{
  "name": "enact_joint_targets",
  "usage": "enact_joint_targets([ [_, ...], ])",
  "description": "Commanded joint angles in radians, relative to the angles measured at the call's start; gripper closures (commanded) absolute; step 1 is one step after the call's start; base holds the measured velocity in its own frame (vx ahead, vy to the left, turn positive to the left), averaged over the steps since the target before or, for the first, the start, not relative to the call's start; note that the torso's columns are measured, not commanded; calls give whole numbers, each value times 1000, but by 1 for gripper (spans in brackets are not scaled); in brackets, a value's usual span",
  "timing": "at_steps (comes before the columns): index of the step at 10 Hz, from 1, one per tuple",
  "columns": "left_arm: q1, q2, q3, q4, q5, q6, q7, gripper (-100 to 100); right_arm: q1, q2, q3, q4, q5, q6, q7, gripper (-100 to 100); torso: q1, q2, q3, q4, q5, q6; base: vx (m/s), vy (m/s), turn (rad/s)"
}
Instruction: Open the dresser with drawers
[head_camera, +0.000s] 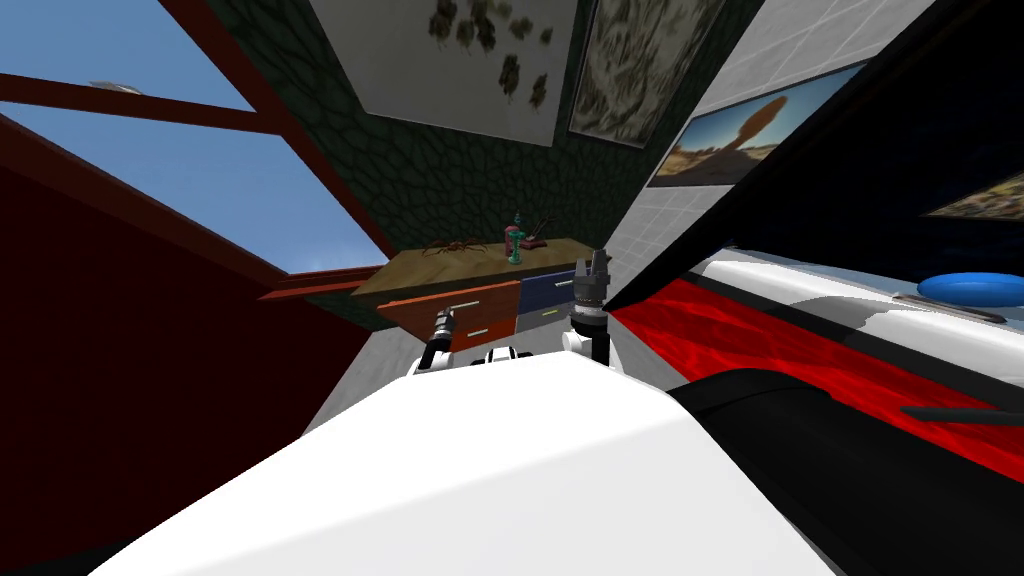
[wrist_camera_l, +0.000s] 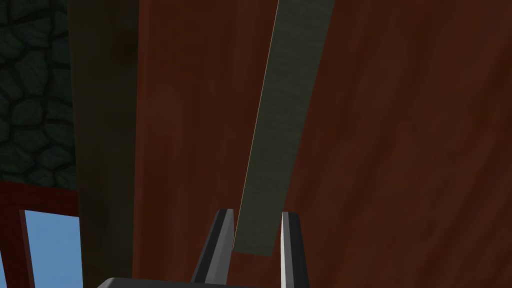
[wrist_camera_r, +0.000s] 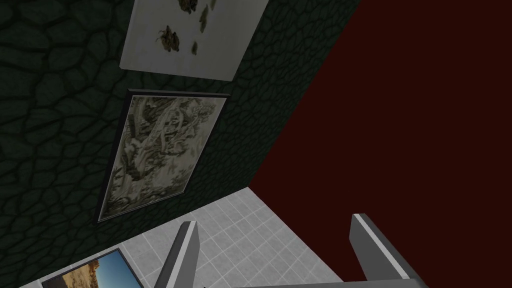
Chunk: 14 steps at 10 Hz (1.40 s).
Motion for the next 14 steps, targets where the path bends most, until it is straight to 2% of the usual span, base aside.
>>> enact_joint_targets([
  [1,-36,2,77,30,8,10,18,100,0,0,0,0,0,0,0,0,-3,1,1,1,0,4,-85,-49,-150],
  [2,-31,-1,57,20,5,15,13,100,0,0,0,0,0,0,0,0,-3,0,0,1,-1,2,-27,-19,-8],
  [6,2,3,53,-41,1,54,20,100,0,0,0,0,0,0,0,0,-7,6,3,2,-1,5,-161,-67,24],
  [7,-1,5,57,-31,2,48,19,100,0,0,0,0,0,0,0,0,-8,3,2,3,-2,6,-79,-35,19],
  [11,29,8,41,-61,0,49,26,100,0,0,0,0,0,0,0,0,-6,3,2,2,-1,6,-174,-30,10],
  [12,41,16,46,-103,0,90,33,-100,0,0,0,0,0,0,0,0,-5,3,1,3,-1,5,-88,-4,-24],
  [14,56,24,47,-160,1,130,41,-100,0,0,0,0,0,0,0,0,-4,-8,-5,0,-1,4,24,-14,-10],
])
